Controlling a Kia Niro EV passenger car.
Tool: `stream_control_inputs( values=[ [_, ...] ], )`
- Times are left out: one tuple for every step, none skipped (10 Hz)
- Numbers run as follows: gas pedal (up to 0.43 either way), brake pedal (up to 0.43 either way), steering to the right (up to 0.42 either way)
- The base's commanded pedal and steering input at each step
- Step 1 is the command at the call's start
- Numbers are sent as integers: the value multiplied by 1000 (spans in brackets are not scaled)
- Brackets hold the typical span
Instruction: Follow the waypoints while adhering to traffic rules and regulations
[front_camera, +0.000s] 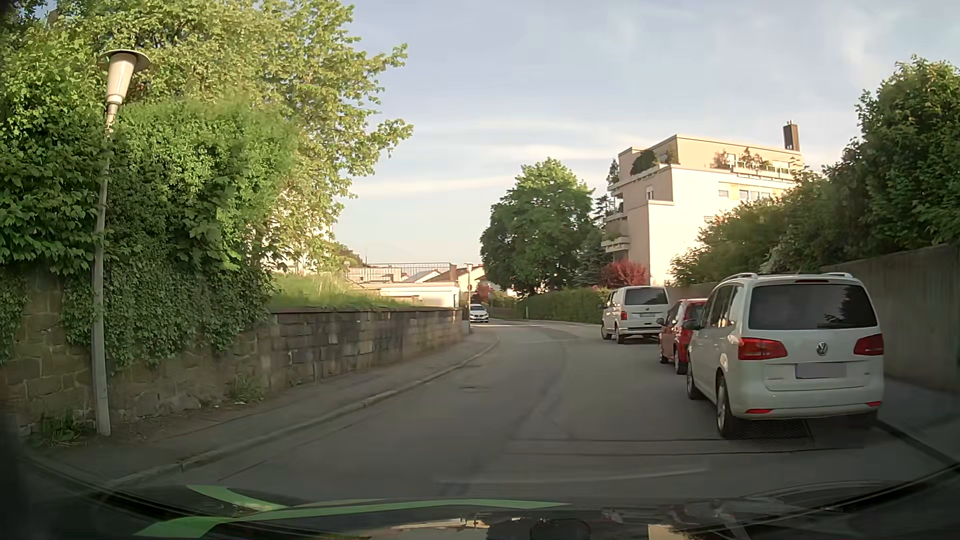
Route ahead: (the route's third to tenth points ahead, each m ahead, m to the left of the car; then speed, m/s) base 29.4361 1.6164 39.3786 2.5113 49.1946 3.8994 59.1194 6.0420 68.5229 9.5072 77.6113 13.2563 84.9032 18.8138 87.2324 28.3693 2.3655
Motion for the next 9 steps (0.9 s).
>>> stream_control_inputs(
  values=[
    [87, 0, -322],
    [67, 0, -266],
    [59, 0, -225],
    [47, 0, -159],
    [47, 0, -84],
    [47, 0, -42],
    [47, 0, -14],
    [47, 0, 18],
    [59, 0, 36]
  ],
)
